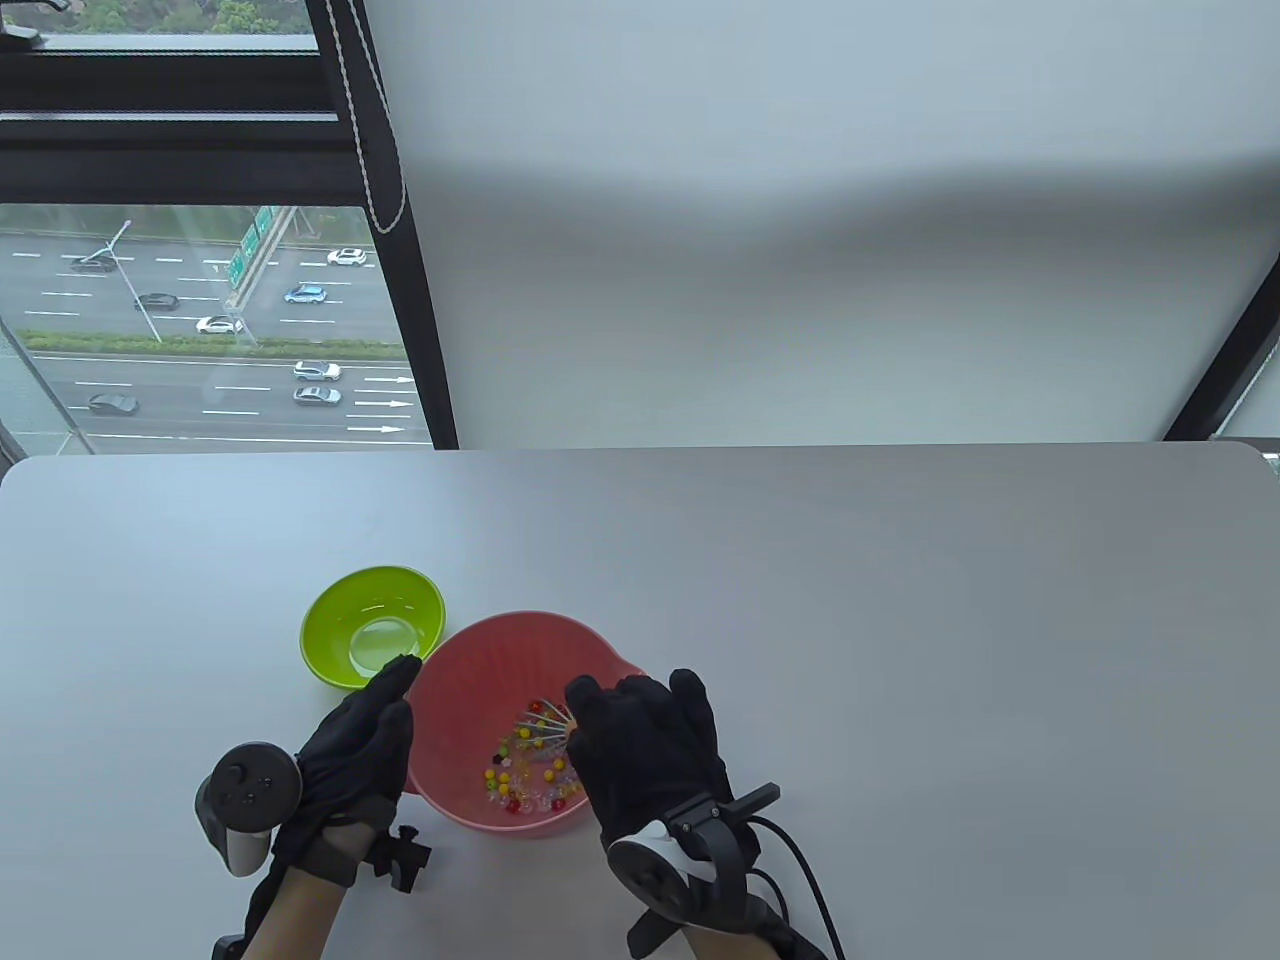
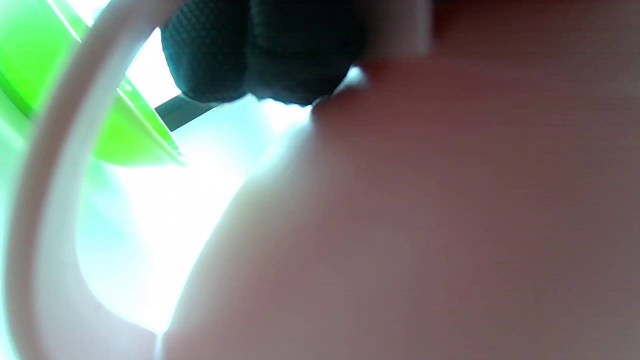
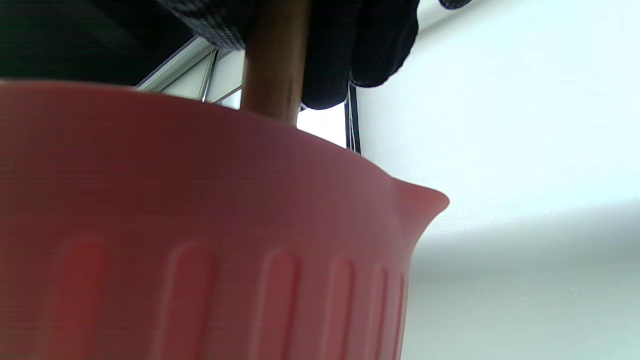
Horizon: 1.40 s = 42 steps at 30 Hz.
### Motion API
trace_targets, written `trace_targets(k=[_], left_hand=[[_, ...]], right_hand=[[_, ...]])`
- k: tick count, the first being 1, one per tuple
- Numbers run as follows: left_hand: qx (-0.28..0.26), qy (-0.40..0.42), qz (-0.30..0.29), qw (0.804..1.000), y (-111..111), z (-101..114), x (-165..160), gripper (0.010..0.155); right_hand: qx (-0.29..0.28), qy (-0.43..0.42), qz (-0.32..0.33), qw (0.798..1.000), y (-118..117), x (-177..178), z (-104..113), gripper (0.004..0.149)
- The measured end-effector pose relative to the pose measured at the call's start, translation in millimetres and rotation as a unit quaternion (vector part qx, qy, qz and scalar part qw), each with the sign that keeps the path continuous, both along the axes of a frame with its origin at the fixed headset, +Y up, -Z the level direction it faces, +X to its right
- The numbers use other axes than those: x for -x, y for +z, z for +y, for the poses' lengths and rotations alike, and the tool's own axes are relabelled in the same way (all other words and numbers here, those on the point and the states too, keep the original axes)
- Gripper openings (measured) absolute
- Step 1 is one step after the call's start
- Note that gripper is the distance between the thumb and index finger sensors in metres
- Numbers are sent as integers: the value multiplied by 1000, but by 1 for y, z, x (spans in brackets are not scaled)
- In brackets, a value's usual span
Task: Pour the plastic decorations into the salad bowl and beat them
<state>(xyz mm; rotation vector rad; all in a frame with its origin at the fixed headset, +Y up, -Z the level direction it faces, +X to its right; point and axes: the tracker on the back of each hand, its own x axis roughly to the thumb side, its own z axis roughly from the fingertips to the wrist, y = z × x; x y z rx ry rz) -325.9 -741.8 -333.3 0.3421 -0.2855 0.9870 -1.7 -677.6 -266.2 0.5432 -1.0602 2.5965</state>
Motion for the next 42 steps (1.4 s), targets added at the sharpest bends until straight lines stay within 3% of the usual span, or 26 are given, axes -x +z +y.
trace_targets(k=[13, 25, 31, 34, 42], left_hand=[[0, 0, 0, 1000, 0, 0, 0, 59], [0, 0, 0, 1000, 0, 0, 0, 59], [0, 0, 0, 1000, 0, 0, 0, 59], [0, -1, 0, 1000, 0, 0, 0, 59], [0, -1, 0, 1000, 0, 0, 0, 59]], right_hand=[[-15, -30, -9, 999, 2, -11, 9, 56], [37, -95, 22, 995, -1, -11, 6, 55], [64, -42, 44, 996, -3, 4, -2, 61], [38, -10, 28, 999, 0, 8, -3, 66], [34, -3, 15, 999, 0, 7, -1, 65]])
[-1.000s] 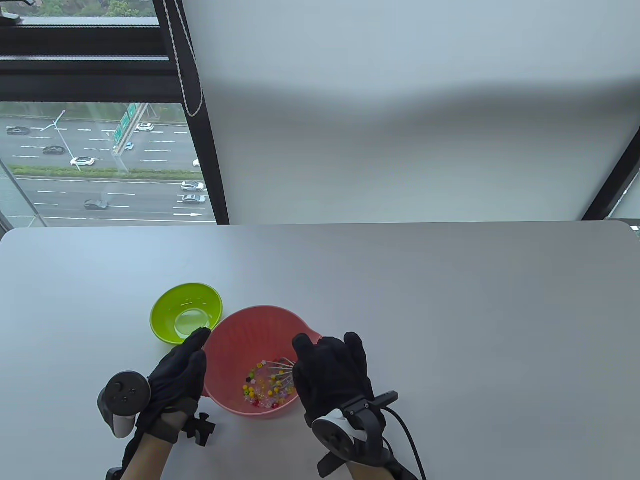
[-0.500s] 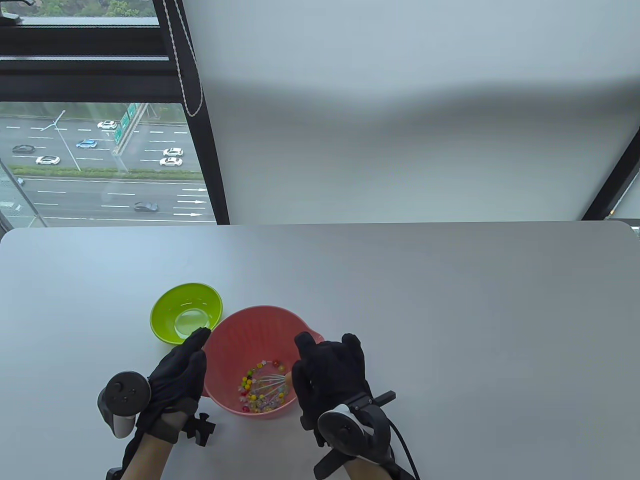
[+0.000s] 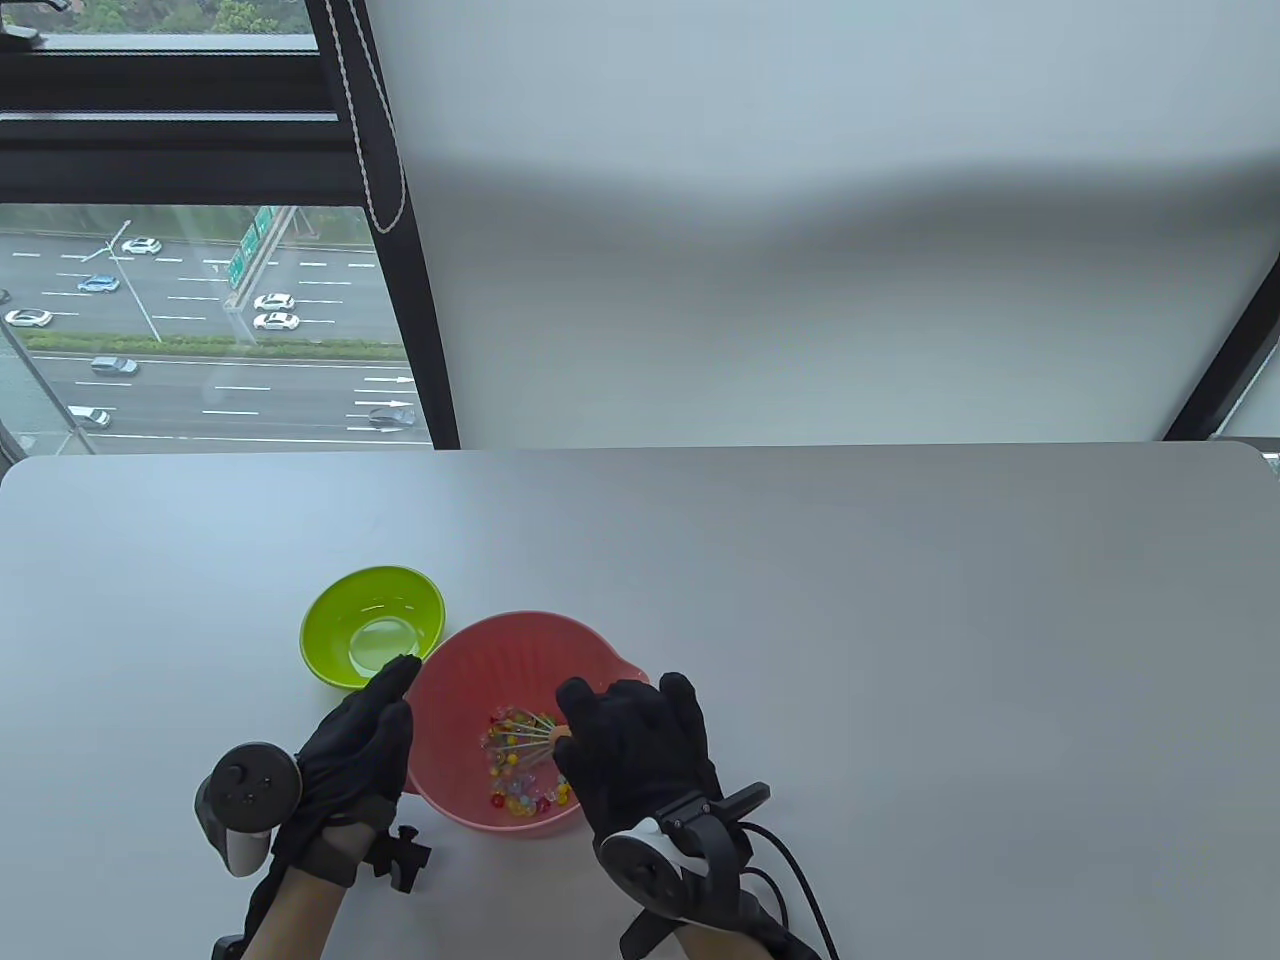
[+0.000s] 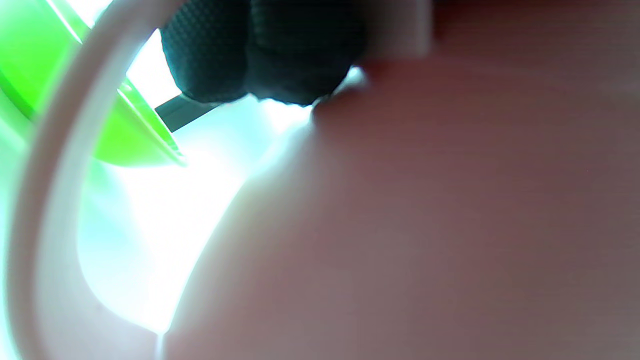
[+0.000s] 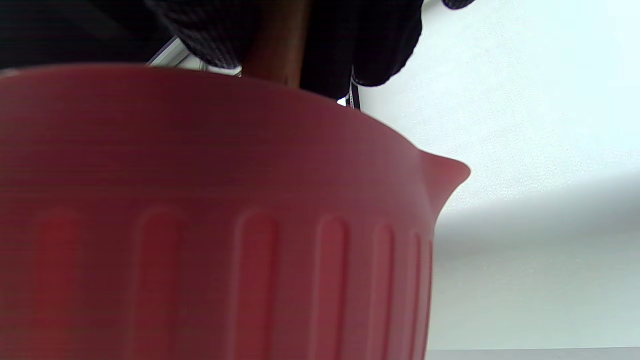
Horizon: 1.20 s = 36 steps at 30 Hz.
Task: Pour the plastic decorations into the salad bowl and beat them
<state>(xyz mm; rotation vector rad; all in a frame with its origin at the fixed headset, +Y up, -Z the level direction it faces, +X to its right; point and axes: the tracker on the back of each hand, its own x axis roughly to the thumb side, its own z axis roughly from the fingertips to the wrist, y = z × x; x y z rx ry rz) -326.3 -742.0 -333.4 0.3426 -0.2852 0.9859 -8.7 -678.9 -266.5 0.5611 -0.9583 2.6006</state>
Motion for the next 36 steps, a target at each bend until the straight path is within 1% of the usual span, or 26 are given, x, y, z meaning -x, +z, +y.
trace_targets(k=[5, 11, 19, 26, 28, 31, 33, 36], left_hand=[[0, 0, 0, 1000, 0, 0, 0, 59], [0, 0, 0, 1000, 0, 0, 0, 59], [0, 0, 0, 1000, 0, 0, 0, 59], [0, 0, 0, 1000, 0, 0, 0, 59], [0, 0, 0, 1000, 0, 0, 0, 59], [0, 0, 0, 1000, 0, 0, 0, 59], [0, 0, 0, 1000, 0, 0, 0, 59], [0, 0, 0, 1000, 0, 0, 0, 59]], right_hand=[[-18, 16, -17, 1000, 0, -3, 2, 64], [-21, 1, -22, 1000, 0, -8, 6, 61], [-32, -38, -31, 998, 1, -20, 12, 59], [-21, -74, -28, 997, 0, -25, 14, 58], [-13, -83, -24, 996, -1, -25, 13, 58], [14, -98, -10, 995, -4, -23, 9, 58], [24, -98, 0, 995, -4, -20, 8, 59], [33, -71, 14, 997, -4, -11, 3, 60]])
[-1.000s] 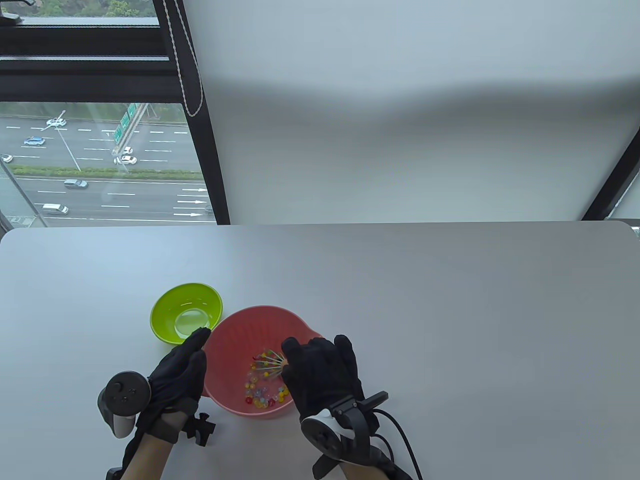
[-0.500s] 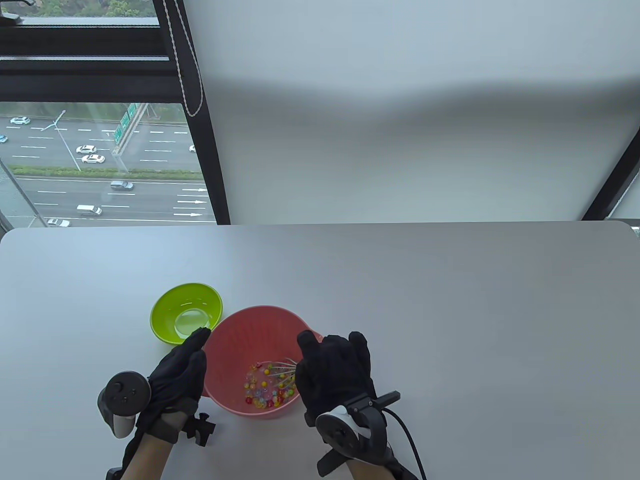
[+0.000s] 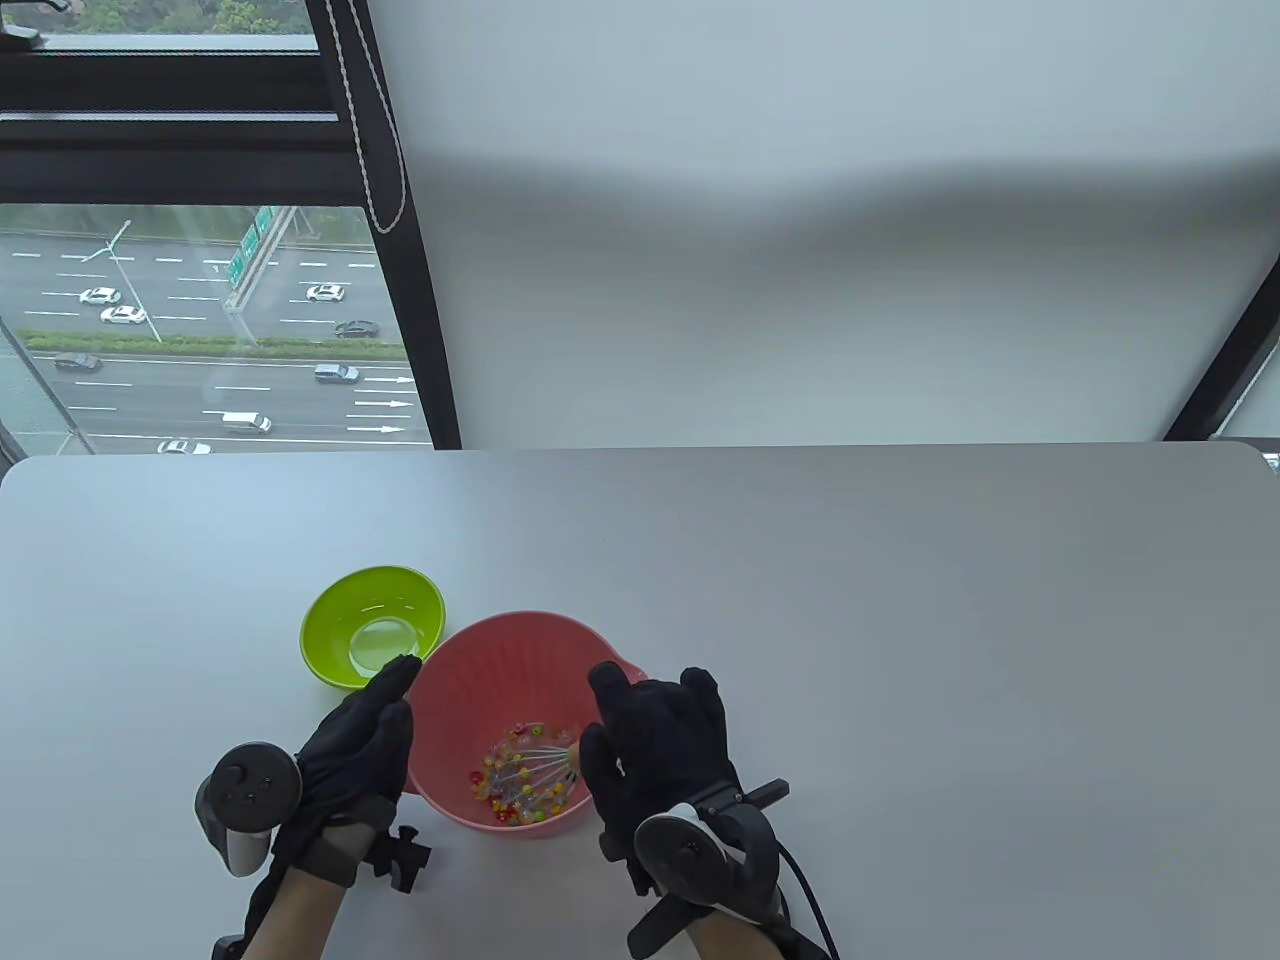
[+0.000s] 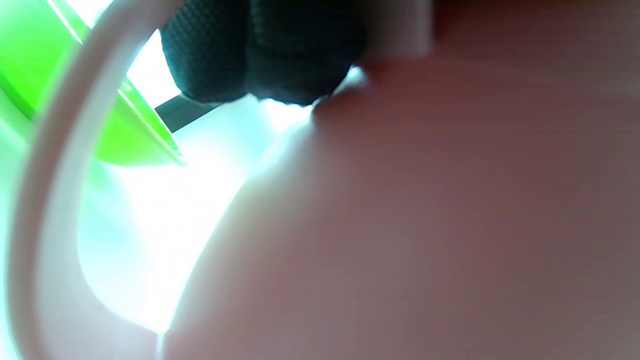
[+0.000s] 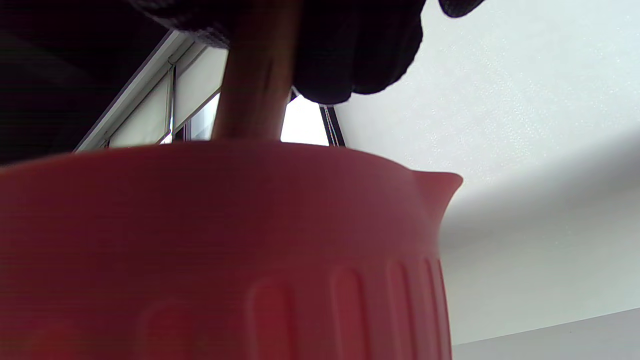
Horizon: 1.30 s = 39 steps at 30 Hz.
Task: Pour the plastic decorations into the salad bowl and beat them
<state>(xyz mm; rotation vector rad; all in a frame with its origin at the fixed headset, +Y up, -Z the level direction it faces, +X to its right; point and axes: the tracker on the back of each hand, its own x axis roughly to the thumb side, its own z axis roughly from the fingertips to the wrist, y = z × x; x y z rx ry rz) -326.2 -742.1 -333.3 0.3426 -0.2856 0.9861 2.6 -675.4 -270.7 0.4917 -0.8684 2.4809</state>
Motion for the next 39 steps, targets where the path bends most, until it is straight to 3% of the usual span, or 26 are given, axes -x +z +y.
trace_targets(k=[9, 17, 39], left_hand=[[0, 0, 0, 1000, 0, 0, 0, 59], [0, 0, 0, 1000, 0, 0, 0, 59], [0, 0, 0, 1000, 0, 0, 0, 59]], right_hand=[[-27, 68, -20, 997, 2, 10, -6, 62], [-41, 79, -38, 995, 1, 6, -3, 62], [-42, 10, -45, 998, 3, -13, 9, 57]])
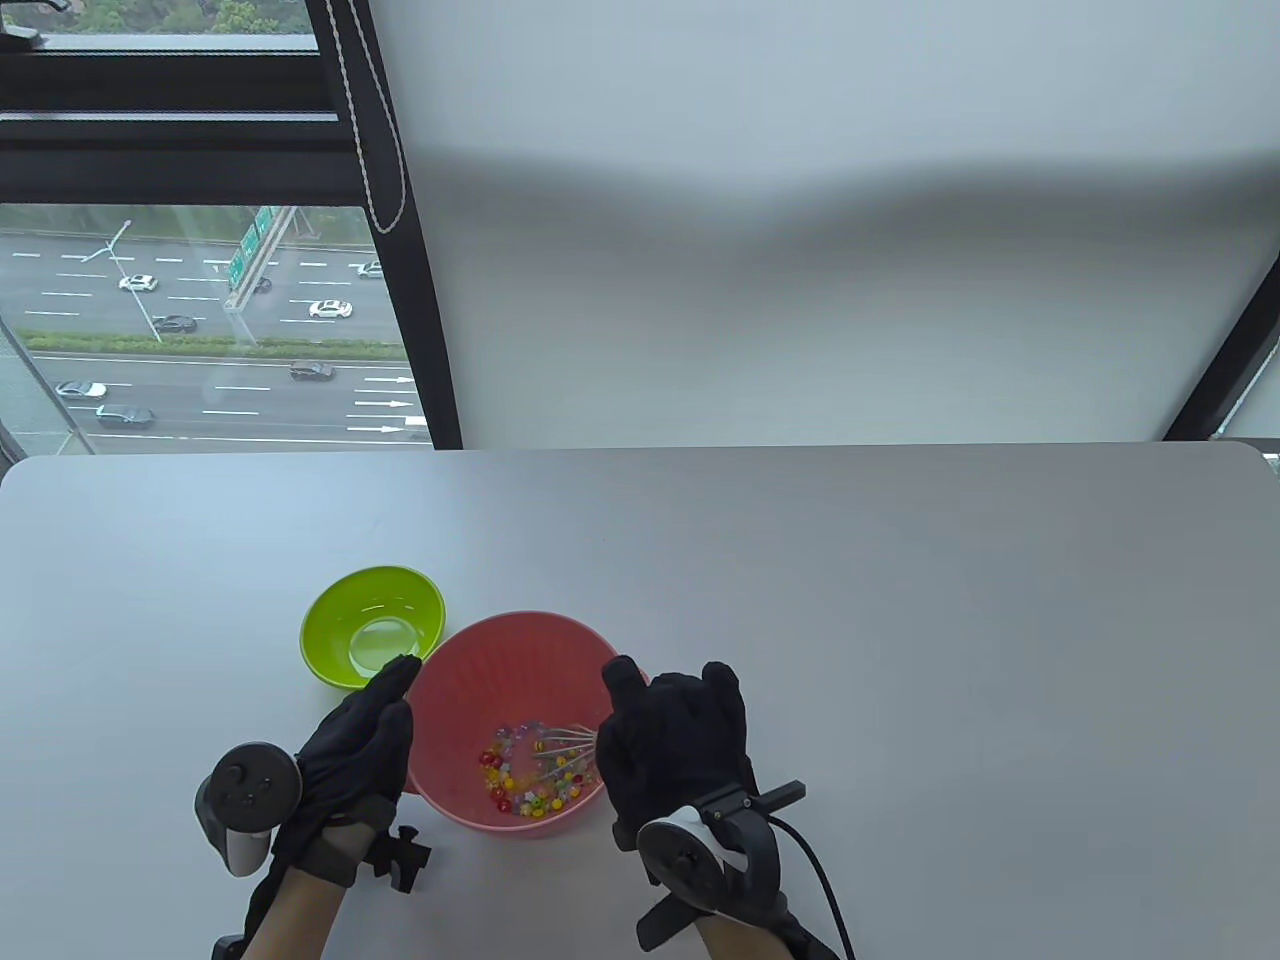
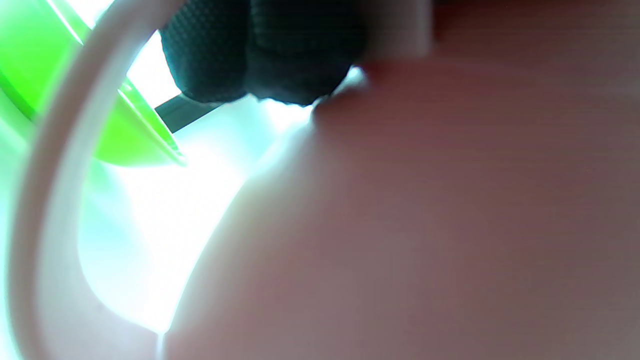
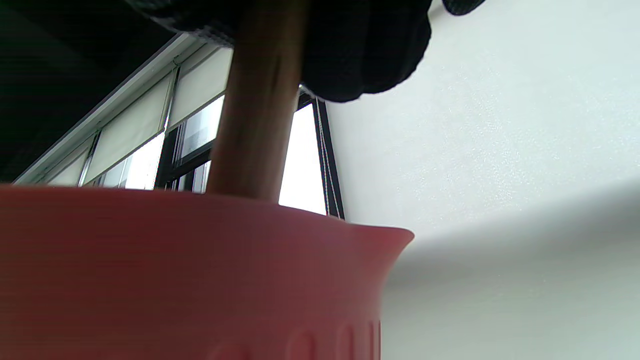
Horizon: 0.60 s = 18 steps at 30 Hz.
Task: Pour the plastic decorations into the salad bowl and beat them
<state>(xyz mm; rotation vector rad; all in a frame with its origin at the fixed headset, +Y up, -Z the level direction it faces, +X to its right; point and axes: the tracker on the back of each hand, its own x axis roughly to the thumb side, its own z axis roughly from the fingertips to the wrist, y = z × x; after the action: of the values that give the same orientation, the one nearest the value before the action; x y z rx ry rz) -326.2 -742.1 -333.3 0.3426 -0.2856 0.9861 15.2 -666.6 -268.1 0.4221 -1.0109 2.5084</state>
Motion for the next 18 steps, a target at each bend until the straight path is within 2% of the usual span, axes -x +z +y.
trace_targets(k=[9, 13, 18], left_hand=[[0, 0, 0, 1000, 0, 0, 0, 59], [0, 0, 0, 1000, 0, 0, 0, 59], [0, 0, 0, 1000, 1, 0, 0, 59]], right_hand=[[30, -15, 29, 999, -2, 6, -5, 55], [52, 17, 51, 997, -3, 19, -13, 58], [28, 56, 29, 998, -1, 24, -15, 60]])
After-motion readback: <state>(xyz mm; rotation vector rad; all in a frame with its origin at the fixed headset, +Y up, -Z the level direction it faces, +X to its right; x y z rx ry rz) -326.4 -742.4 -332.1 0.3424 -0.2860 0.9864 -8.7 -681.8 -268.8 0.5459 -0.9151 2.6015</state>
